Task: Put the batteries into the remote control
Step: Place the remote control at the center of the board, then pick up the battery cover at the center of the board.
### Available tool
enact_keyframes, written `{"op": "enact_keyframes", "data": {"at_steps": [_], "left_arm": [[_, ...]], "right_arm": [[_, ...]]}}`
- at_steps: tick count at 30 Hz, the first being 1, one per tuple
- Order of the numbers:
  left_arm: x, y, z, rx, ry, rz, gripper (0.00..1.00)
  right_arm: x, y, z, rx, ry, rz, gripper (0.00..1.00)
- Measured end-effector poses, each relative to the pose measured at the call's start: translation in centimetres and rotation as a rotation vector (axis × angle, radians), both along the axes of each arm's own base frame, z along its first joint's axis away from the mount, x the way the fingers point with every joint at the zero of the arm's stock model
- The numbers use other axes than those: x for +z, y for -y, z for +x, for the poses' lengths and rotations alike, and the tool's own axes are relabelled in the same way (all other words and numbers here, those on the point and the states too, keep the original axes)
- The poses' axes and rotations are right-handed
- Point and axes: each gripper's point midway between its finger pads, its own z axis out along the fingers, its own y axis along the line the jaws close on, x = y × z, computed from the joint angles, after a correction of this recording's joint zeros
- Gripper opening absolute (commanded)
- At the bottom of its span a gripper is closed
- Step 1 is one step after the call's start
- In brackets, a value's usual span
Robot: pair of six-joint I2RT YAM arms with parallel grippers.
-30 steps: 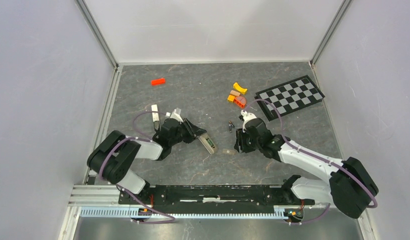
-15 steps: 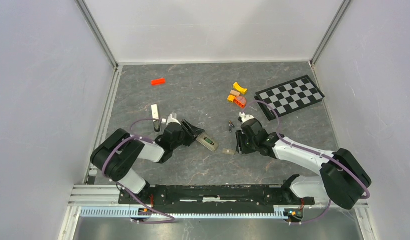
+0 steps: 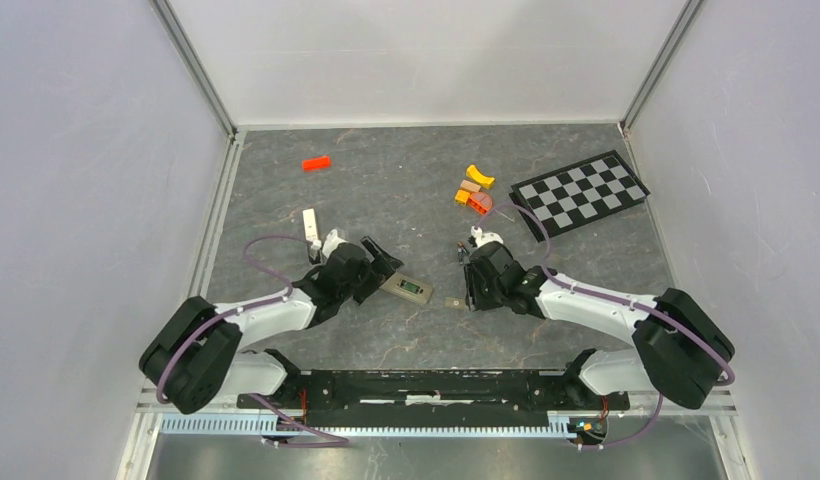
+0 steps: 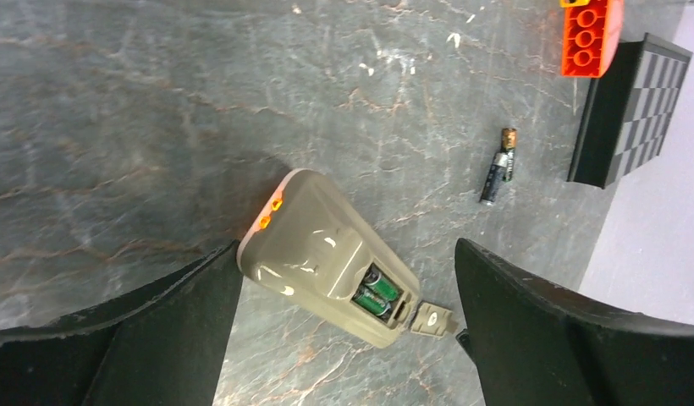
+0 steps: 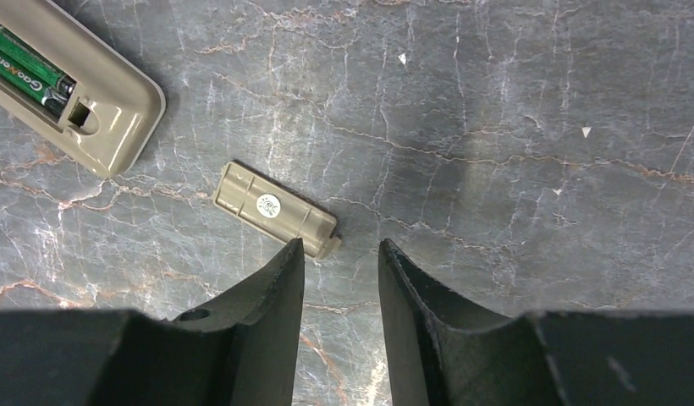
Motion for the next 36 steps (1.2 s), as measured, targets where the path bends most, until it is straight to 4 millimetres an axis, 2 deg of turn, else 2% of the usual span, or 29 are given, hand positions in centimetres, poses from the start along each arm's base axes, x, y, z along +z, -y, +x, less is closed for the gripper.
{"op": "enact_keyframes", "data": {"at_steps": [10,16,24,27,30,36], "left_arm": [[-0.2,-2.5,-2.1,0.016,-0.047,0.091,0.99],[1.3,-3.5,-2.6,0.01,0.004,0.115,0.96],[2.7,-4.0,-2.7,-0.039,0.072,0.152,0.9],[3.2,-3.5,-3.0,-0.087,0.094,0.149,0.86],[4.0,-2.4,-3.3,-0.157,0.122,0.116,0.82],[6.4,1.1,-4.1,-0.342,0.202,-0.005,0.79]], "right_arm": [[-0.3,-0.7,0.1,-0.038,0.015,-0.032,0.33],[-0.8,-0.6,0.1,-0.056,0.009,-0.048,0.25],[-1.0,-0.7,0.1,-0.076,0.001,-0.043,0.05],[-1.0,-0.7,0.1,-0.082,0.001,-0.041,0.0],[-1.0,-0.6,0.2,-0.09,0.003,-0.041,0.0],[0.4,-0.7,0.4,-0.12,0.04,0.015,0.0]]}}
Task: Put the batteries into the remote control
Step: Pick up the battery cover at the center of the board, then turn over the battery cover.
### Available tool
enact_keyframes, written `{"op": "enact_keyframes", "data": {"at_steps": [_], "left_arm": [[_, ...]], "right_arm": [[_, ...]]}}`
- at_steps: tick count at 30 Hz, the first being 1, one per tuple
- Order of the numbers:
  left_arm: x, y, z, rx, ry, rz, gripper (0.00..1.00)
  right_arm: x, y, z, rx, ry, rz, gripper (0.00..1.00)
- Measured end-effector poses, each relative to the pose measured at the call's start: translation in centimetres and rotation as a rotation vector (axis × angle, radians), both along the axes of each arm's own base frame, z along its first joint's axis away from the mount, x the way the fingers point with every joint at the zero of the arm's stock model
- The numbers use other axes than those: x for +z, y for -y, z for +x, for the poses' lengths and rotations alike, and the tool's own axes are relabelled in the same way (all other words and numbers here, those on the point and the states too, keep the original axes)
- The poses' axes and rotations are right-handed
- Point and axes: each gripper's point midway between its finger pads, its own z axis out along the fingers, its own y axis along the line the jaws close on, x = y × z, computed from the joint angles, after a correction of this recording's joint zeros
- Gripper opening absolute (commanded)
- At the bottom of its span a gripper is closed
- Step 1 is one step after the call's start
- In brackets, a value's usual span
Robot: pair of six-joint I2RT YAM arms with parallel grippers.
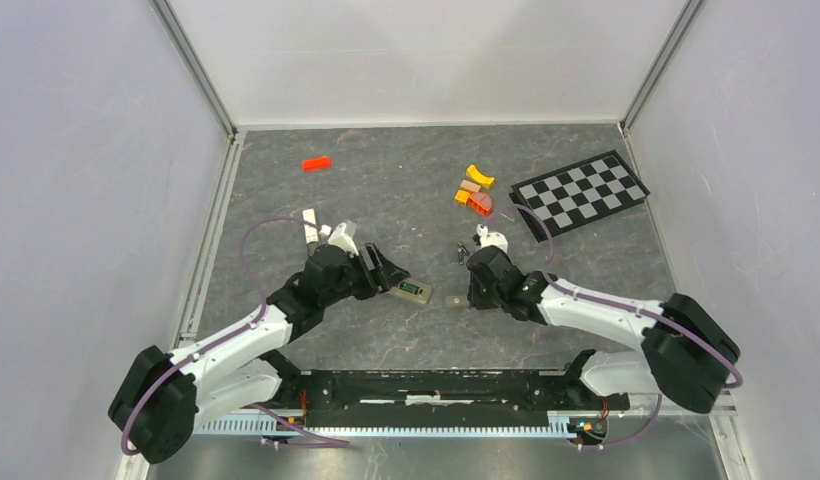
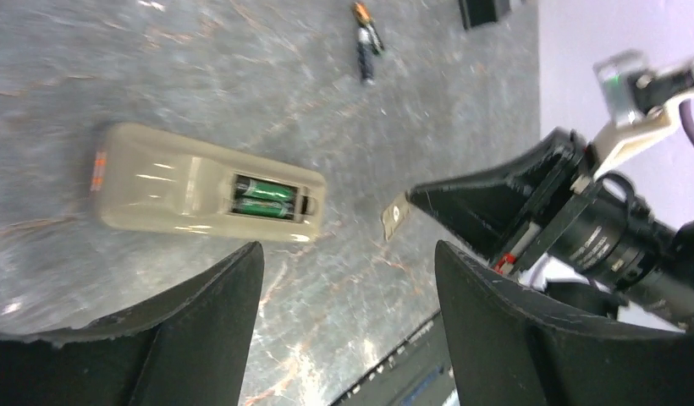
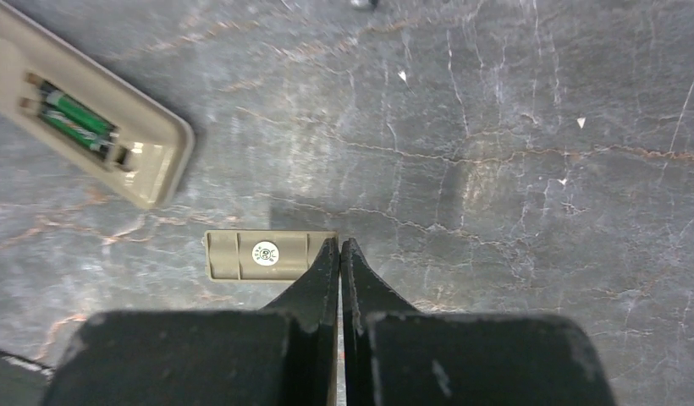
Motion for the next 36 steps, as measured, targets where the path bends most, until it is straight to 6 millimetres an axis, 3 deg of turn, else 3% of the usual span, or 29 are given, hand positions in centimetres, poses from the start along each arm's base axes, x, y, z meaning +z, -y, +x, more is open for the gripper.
{"op": "enact_keyframes", "data": {"at_steps": [8,12,18,25,28,31,32,36], "left_arm": [[0.2,4.5,-2.1,-0.262,-0.029,-0.114,0.74],[1.2,5.9,-2.1,-0.319,-0.023,-0.158,0.68],[2.1,7.6,-1.2,-0.338,-0.029,-0.209,0.46],[1.1,8.4,-1.7,-0.346,-0.081,-0.213,0.42],[1.1,8.7,-1.7,-0.351,-0.085,-0.216,0.3],[1.5,9.1,-1.6,-0.355,-0.082,-0.225,0.06],[1.5,9.1,-1.6,-0.355,-0.084,-0.227,0.02],[1.5,9.2,-1.5,-0.363,-0.073,-0.22,0.02]], "right_arm": [[5.3,-2.4,1.3,0.013,0.147,0.22,0.0],[6.1,-3.2,1.4,0.036,0.164,0.255,0.0],[6.9,-3.9,1.3,0.071,0.18,0.29,0.0],[8.2,-4.4,1.4,0.091,0.201,0.324,0.0],[8.5,-4.7,1.5,0.098,0.205,0.332,0.0],[8.7,-4.9,1.5,0.104,0.205,0.34,0.01],[8.7,-4.9,1.5,0.104,0.205,0.341,0.09],[9.0,-5.0,1.5,0.095,0.194,0.349,0.49]]}}
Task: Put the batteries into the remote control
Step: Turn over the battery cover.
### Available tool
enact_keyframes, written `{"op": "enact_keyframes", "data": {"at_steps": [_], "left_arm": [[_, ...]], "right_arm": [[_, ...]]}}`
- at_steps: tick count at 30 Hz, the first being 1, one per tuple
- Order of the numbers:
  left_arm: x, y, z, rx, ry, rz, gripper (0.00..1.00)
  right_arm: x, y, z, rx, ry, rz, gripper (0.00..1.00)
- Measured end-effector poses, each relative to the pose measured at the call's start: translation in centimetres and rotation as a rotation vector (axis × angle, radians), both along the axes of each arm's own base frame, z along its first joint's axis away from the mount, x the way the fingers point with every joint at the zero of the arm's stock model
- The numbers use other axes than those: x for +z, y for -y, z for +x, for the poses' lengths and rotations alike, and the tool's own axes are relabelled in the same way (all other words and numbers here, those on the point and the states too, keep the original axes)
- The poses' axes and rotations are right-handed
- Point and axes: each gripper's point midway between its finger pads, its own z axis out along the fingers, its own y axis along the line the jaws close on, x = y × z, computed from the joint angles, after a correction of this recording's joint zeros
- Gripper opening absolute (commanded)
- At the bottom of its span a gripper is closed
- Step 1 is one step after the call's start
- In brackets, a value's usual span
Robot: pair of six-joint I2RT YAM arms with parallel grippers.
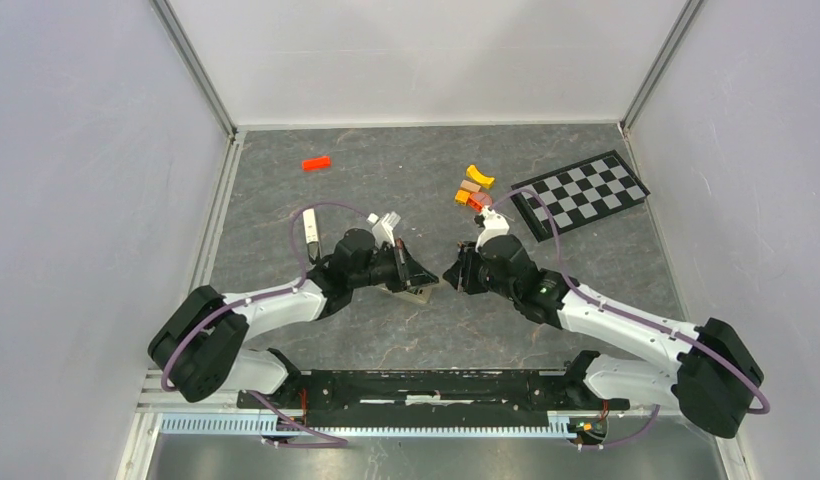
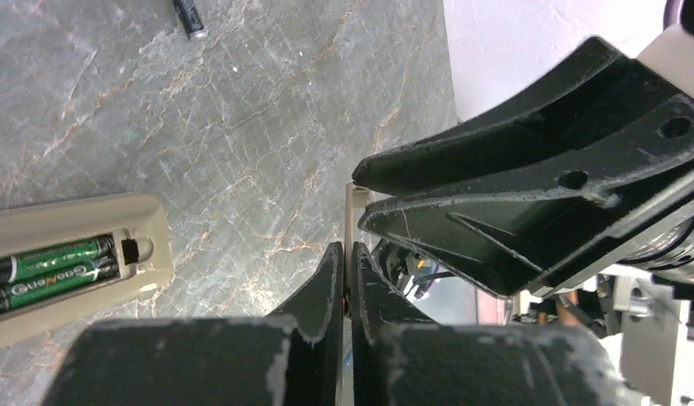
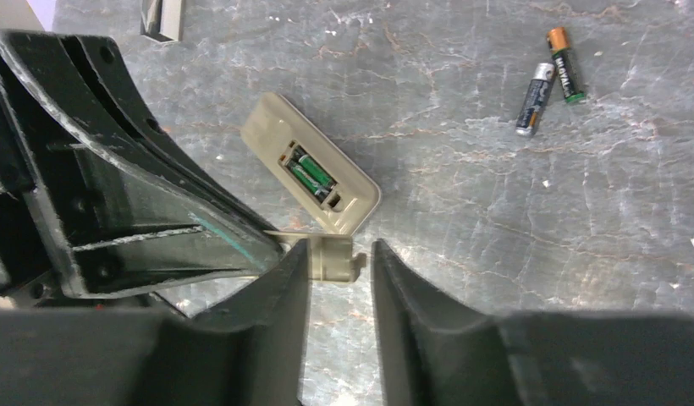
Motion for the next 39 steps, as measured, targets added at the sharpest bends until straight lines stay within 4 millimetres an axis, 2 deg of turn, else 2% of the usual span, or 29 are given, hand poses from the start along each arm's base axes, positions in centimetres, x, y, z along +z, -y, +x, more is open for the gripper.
{"op": "enact_keyframes", "data": {"at_steps": [1,3,5,7,12,17,20,27,32,36,39], "left_arm": [[0.1,0.0,0.1,-0.007,0.016,0.007,0.02],[0.4,0.2,0.4,-0.031,0.066,0.031,0.02],[1.4,0.4,1.1,-0.058,0.154,0.063,0.02],[3.3,0.8,2.2,-0.084,0.29,0.081,0.02],[7.3,0.6,3.9,-0.124,0.622,0.127,0.02],[9.4,0.1,5.1,-0.184,0.965,0.213,0.02],[10.7,0.1,5.3,-0.247,1.189,0.257,0.02],[15.0,0.3,3.8,-0.366,1.697,0.328,0.02],[16.1,0.1,4.0,-0.391,1.901,0.416,0.02],[15.6,0.1,4.2,-0.428,1.96,0.472,0.02],[15.0,0.1,4.4,-0.451,1.977,0.5,0.02]], "right_arm": [[0.2,0.0,0.2,-0.008,-0.003,0.007,0.56],[0.9,0.1,0.3,-0.019,-0.012,0.038,0.65],[1.9,0.8,0.7,-0.053,-0.023,0.081,0.7],[3.5,1.7,1.3,-0.098,-0.021,0.146,0.71],[8.0,3.2,2.0,-0.184,-0.026,0.362,0.72],[11.3,2.3,1.4,-0.2,-0.075,0.556,0.7],[12.0,1.9,1.4,-0.222,-0.124,0.626,0.68],[12.5,1.0,2.3,-0.264,-0.209,0.718,0.64],[14.1,0.7,2.6,-0.267,-0.204,0.797,0.63],[15.5,0.6,2.8,-0.257,-0.186,0.844,0.63],[16.1,0.6,2.8,-0.253,-0.176,0.866,0.58]]}}
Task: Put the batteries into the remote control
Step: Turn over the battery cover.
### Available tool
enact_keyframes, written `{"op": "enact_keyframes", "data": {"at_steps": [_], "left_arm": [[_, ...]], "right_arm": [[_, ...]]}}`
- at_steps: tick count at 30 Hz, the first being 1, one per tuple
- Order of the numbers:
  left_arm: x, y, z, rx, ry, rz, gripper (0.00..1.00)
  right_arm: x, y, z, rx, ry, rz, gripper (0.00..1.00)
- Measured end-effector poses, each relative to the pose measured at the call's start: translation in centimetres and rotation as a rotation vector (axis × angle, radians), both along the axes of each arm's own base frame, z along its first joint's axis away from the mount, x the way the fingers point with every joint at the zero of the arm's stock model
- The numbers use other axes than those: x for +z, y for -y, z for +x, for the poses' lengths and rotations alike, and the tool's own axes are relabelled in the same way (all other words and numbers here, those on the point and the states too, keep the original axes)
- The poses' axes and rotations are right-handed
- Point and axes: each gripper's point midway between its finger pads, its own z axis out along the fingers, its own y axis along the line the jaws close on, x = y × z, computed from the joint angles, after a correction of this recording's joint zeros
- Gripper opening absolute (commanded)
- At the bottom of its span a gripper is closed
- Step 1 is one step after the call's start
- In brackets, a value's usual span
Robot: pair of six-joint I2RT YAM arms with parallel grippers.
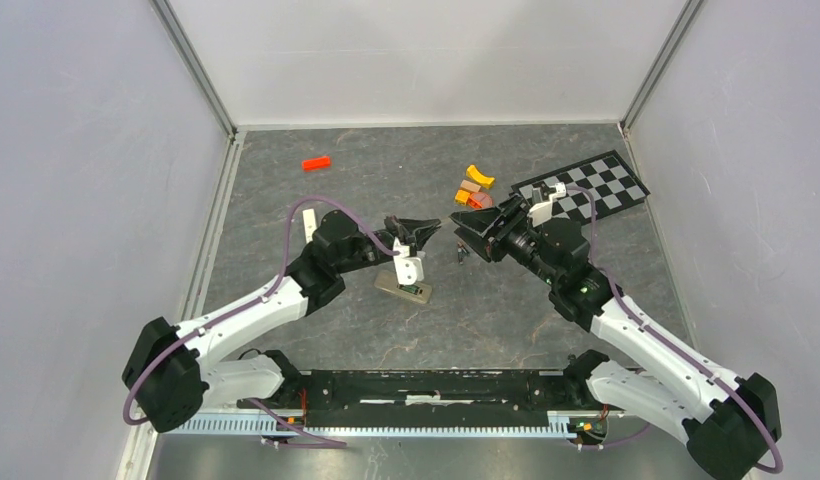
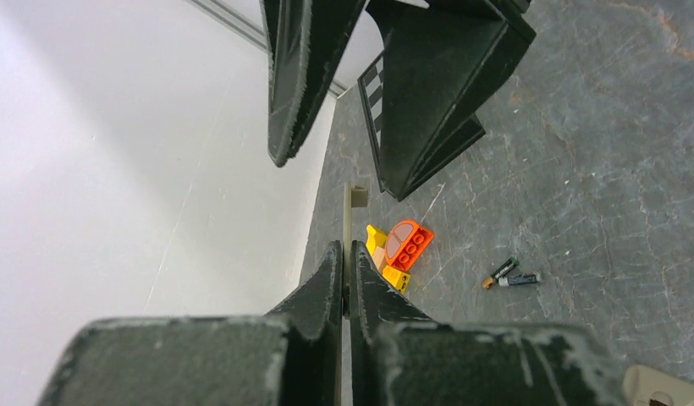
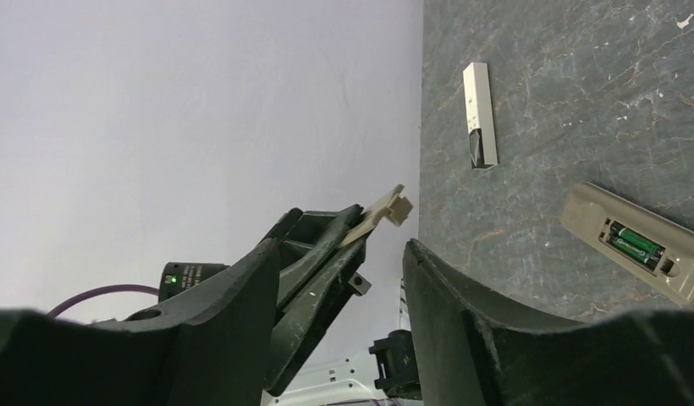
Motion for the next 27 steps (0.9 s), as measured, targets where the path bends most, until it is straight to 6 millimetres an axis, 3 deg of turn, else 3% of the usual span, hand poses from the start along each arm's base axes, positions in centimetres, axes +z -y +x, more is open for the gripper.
{"op": "enact_keyframes", "data": {"at_steps": [5,12,14,20,27], "left_arm": [[-0.5,0.2,-0.1,-0.005,0.002,0.018,0.02],[-1.2,0.0,0.1,0.014,-0.018,0.04,0.02],[-1.4,-0.1,0.1,0.02,-0.022,0.045,0.02],[-1.4,-0.2,0.4,0.034,-0.023,0.047,0.02],[-1.0,-0.1,0.4,0.042,-0.011,0.036,0.02]], "right_arm": [[0.2,0.1,0.3,-0.019,-0.011,0.021,0.49],[-1.0,-0.6,1.2,-0.022,-0.058,0.044,0.38],[-1.5,-0.7,1.3,-0.023,-0.072,0.049,0.38],[-1.7,-0.8,1.2,-0.019,-0.09,0.068,0.54],[-2.7,-0.5,1.3,-0.038,-0.11,0.039,0.54]]}}
